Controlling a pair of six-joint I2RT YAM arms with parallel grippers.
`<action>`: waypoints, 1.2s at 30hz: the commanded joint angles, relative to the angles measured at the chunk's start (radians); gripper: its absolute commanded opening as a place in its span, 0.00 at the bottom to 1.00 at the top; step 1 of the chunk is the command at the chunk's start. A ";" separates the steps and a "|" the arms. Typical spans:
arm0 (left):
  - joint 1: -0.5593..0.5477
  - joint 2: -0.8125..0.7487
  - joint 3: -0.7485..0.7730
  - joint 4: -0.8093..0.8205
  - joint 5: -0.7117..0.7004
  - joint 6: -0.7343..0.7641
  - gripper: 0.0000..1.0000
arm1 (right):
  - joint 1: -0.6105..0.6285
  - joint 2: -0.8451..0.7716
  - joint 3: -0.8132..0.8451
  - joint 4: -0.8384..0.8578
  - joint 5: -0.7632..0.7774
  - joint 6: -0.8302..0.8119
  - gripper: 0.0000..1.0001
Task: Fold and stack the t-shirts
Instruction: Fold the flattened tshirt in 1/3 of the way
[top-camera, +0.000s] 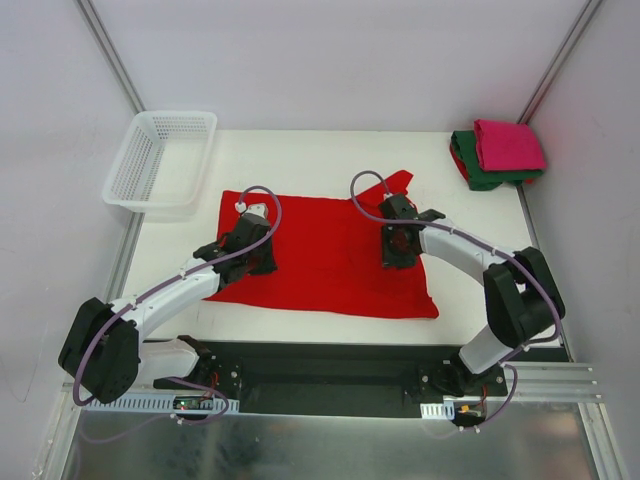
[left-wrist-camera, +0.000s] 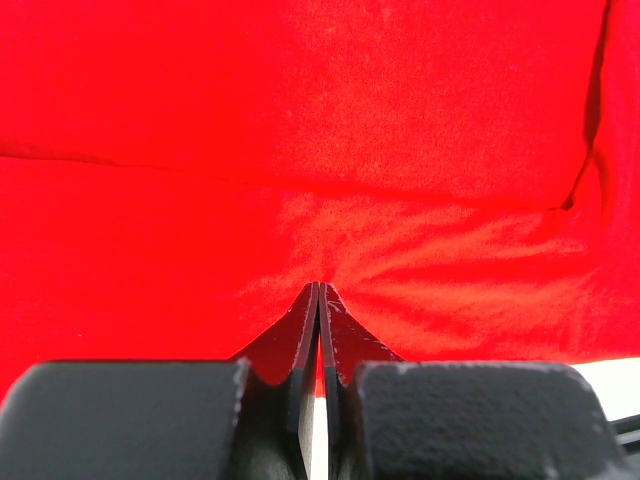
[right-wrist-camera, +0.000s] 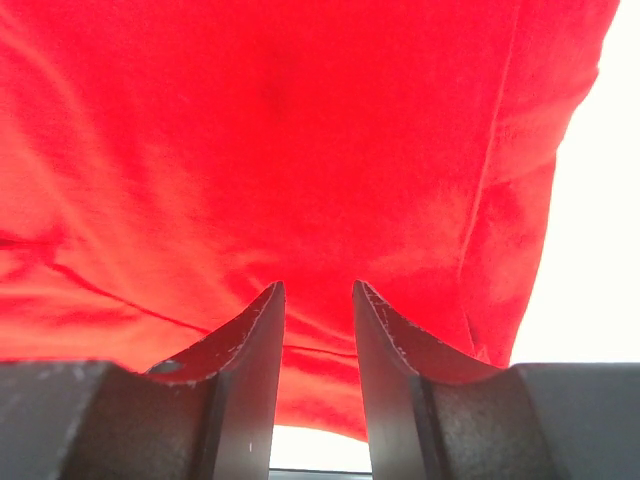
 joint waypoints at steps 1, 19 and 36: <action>0.009 0.001 0.009 -0.005 -0.018 -0.007 0.00 | 0.002 -0.055 0.084 -0.026 0.012 0.002 0.38; 0.008 0.056 0.058 -0.005 -0.029 0.022 0.00 | -0.008 0.003 0.219 -0.044 0.038 -0.033 0.39; 0.198 0.239 0.297 0.001 0.046 0.191 0.01 | -0.211 0.313 0.625 -0.112 0.001 -0.058 0.40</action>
